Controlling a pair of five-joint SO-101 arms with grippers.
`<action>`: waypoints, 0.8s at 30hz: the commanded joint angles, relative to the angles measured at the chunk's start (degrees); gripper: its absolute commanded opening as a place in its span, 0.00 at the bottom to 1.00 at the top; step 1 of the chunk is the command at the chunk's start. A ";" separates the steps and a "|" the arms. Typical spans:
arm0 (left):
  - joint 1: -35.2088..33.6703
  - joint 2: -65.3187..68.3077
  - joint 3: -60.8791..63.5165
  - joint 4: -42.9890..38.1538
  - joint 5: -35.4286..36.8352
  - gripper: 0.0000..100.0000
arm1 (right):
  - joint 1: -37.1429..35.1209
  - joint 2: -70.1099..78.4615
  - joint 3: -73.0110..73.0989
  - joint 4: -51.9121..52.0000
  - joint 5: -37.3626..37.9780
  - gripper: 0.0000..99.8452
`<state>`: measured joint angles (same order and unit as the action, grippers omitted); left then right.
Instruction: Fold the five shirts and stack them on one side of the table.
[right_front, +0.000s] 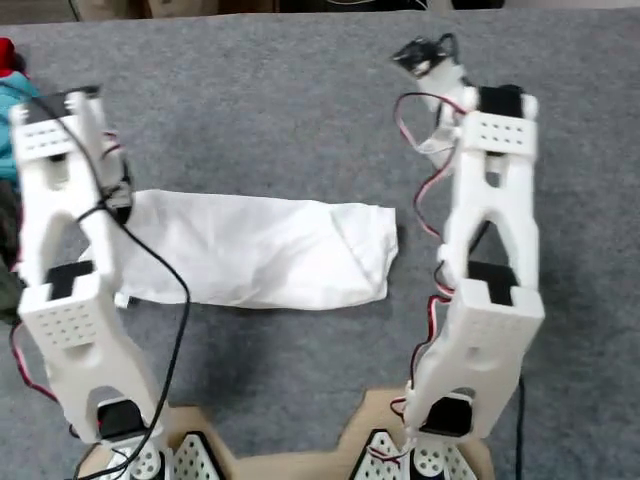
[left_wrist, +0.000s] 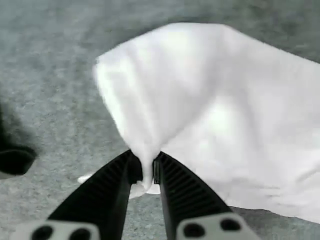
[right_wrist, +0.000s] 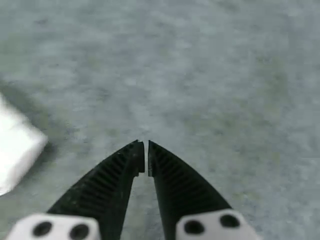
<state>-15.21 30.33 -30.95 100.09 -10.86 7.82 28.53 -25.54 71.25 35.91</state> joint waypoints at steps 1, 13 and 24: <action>9.05 -0.84 -2.90 0.70 0.35 0.02 | 4.09 -0.13 0.92 -8.88 -0.62 0.03; 30.68 -0.40 -10.90 0.70 0.44 0.02 | 13.49 17.98 -12.09 -17.58 -15.03 0.03; 40.79 -0.31 -18.20 0.70 0.53 0.02 | 13.76 33.71 -39.78 -5.71 -14.77 0.03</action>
<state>23.12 30.42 -44.66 100.18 -10.86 20.75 60.79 -56.84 63.08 21.32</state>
